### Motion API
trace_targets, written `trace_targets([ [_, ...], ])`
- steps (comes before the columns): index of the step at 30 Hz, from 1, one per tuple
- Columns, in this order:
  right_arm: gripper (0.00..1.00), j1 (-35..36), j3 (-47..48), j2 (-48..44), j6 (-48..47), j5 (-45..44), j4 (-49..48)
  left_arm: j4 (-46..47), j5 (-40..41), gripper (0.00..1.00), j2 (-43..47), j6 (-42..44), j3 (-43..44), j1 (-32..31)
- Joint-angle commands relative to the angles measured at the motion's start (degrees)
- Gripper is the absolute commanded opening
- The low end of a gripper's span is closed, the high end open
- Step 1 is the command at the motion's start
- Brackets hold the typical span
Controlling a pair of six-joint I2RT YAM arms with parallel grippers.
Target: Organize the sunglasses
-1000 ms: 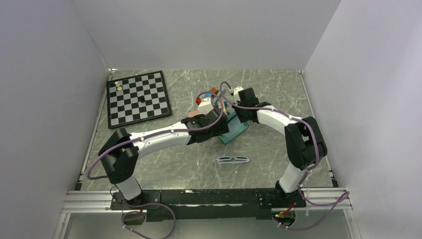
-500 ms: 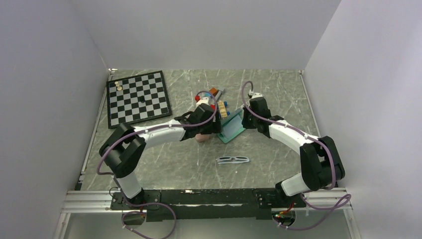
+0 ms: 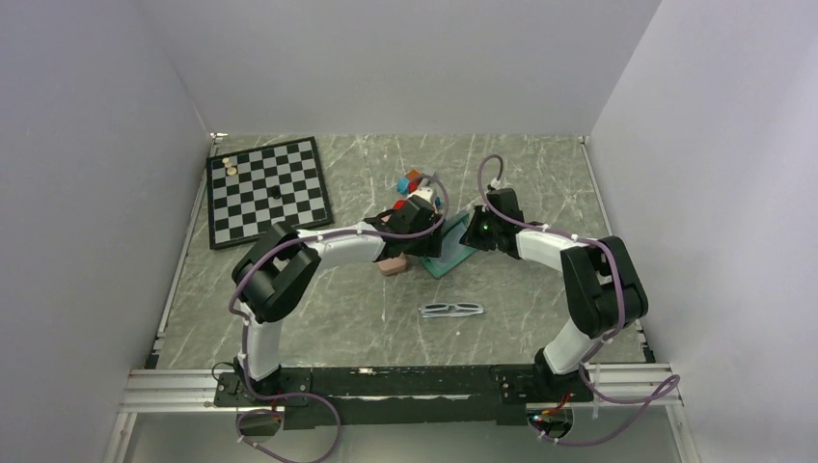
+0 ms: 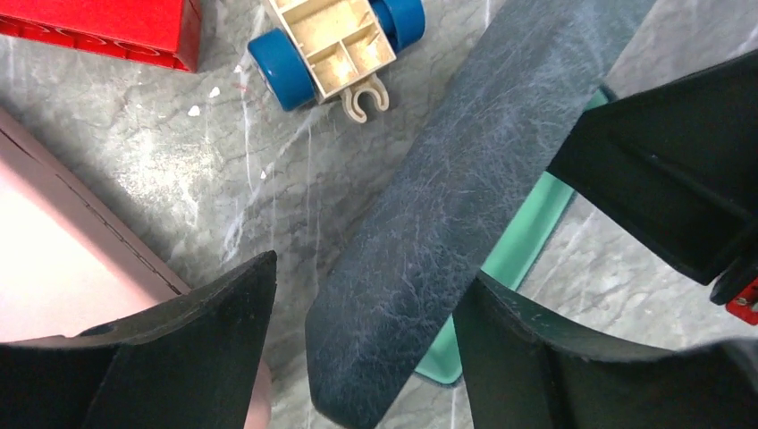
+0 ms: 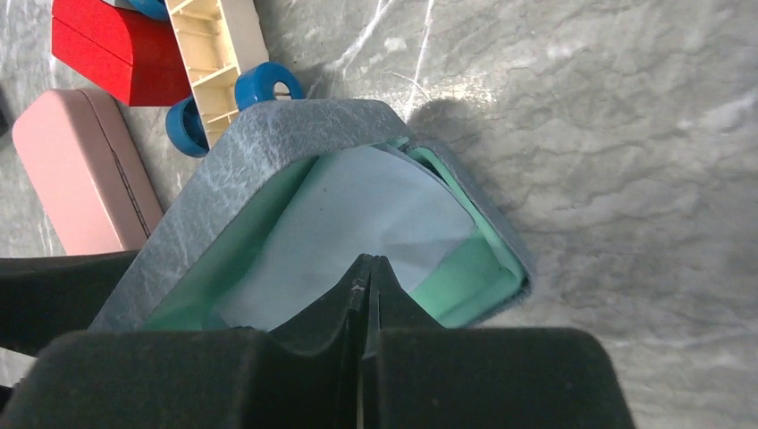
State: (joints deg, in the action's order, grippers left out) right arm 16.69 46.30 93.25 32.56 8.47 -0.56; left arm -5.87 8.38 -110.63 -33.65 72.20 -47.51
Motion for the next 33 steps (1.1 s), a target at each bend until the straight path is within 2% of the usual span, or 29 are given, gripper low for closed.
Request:
trace_targets([
  [1,0.04,-0.36,2.78,2.27,3.44,2.62,-5.22,-1.77,-0.88,0.72,-1.81,4.12,2.63,-0.56],
  [5,0.04,-0.63,2.31,2.67,4.24,-1.31,-5.18,-3.14,2.33,0.62,-2.45,5.77,2.80,-1.08],
  [9,0.04,-1.17,1.31,3.26,4.76,-3.15,-4.89,-5.29,5.63,0.61,-3.32,6.81,3.49,-1.19],
  [19,0.04,-1.49,-0.58,2.66,4.56,-3.65,-6.53,-5.63,4.69,0.62,-3.95,7.63,5.34,-1.28],
  [30,0.06,-1.48,-0.39,0.67,0.88,1.33,-10.64,-3.39,1.77,0.75,2.73,7.40,5.18,-1.45],
  [33,0.08,-1.46,-0.60,-0.37,0.39,1.79,-10.24,-2.47,1.04,0.84,5.73,6.94,3.20,-1.45],
])
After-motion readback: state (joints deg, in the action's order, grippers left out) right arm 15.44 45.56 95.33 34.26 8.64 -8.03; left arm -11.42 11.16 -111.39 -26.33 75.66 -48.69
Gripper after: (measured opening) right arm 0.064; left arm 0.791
